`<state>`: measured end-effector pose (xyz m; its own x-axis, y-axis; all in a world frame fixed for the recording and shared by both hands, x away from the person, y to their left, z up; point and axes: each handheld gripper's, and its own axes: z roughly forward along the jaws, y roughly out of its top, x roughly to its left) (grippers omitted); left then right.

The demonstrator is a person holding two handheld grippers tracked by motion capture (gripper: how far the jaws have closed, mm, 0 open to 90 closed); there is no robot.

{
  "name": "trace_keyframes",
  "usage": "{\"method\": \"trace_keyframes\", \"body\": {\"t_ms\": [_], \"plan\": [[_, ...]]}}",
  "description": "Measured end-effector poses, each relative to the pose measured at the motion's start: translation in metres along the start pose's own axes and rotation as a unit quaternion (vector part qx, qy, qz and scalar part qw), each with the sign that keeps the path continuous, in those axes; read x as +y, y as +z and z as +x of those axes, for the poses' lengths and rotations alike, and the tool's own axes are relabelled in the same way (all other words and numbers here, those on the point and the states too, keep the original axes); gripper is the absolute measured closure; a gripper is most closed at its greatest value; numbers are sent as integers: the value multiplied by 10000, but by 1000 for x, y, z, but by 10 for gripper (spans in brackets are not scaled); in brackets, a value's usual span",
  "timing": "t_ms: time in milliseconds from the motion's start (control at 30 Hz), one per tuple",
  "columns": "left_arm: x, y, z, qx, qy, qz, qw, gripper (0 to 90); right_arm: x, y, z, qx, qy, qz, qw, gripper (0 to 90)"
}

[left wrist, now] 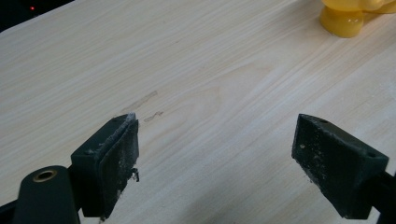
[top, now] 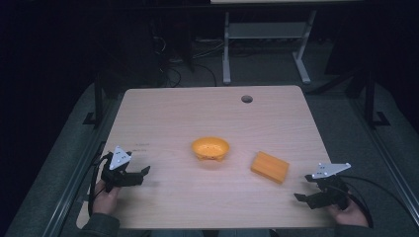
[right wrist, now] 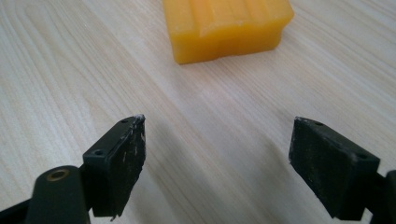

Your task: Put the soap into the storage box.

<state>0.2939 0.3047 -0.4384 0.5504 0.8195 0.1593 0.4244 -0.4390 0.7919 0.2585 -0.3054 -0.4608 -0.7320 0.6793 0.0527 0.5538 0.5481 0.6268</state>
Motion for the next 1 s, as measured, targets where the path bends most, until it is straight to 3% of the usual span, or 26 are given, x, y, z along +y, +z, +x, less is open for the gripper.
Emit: {"method": "trace_keyframes", "body": {"t_ms": [533, 1000], "plan": [[0, -1, 0, 3, -5, -23, 10000, 141, 32, -3, 1, 91, -290, 120, 9995, 169], [0, -1, 0, -7, -39, -49, 10000, 141, 66, 7, 1, 206, -595, 297, 9976, 163]]}}
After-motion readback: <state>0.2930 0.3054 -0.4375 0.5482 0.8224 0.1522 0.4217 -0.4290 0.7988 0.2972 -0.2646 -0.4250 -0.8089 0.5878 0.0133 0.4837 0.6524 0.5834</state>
